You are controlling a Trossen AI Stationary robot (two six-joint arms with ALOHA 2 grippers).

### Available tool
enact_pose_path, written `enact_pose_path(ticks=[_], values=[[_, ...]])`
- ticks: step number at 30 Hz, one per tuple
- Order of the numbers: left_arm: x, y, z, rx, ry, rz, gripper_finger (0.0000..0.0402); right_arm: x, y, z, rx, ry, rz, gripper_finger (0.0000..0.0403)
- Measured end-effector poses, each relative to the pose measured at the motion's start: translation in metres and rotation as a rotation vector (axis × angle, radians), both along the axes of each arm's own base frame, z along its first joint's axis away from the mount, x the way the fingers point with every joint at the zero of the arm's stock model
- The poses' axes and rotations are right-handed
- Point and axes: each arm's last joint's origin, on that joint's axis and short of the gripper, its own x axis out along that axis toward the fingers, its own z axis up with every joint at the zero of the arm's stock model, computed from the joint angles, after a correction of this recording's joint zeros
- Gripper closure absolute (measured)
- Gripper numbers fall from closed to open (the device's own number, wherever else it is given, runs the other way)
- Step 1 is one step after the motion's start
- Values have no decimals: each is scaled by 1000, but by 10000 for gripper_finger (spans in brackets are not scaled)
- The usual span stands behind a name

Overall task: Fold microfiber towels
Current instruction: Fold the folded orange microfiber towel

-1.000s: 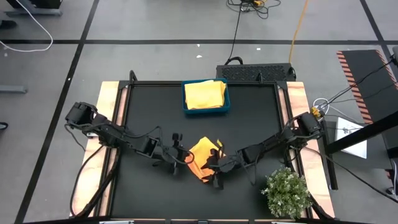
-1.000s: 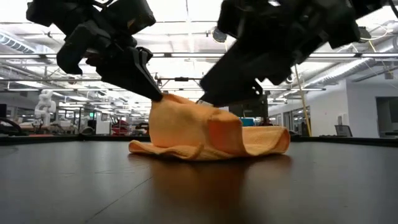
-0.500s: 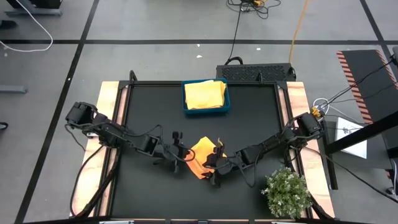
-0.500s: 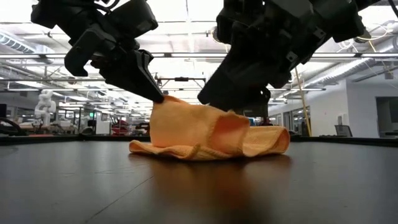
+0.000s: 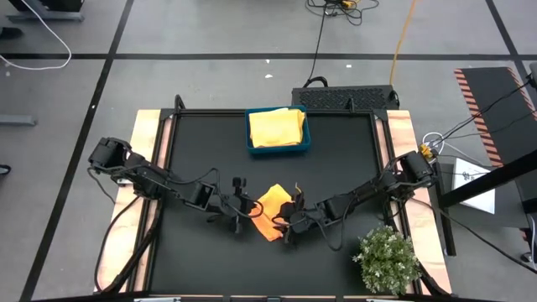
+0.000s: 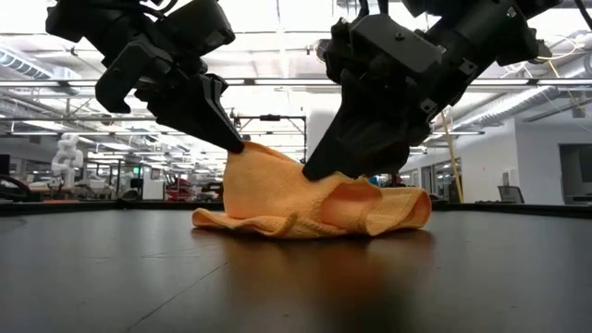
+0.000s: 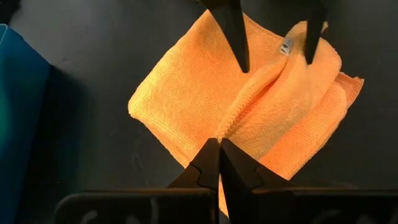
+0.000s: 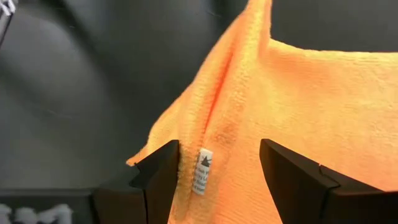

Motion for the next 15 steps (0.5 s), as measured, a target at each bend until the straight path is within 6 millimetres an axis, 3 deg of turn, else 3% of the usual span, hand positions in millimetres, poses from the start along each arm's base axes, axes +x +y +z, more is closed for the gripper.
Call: enact_pose_path(ticks=[5, 8, 15], values=[[0, 0, 0, -1, -1, 1, 398, 0, 0, -1, 10, 12, 24, 194], [1, 0, 1, -2, -8, 2, 396, 0, 0, 0, -15, 11, 47, 222], [5, -1, 5, 0, -71, -9, 398, 1, -2, -1, -9, 27, 131, 374]])
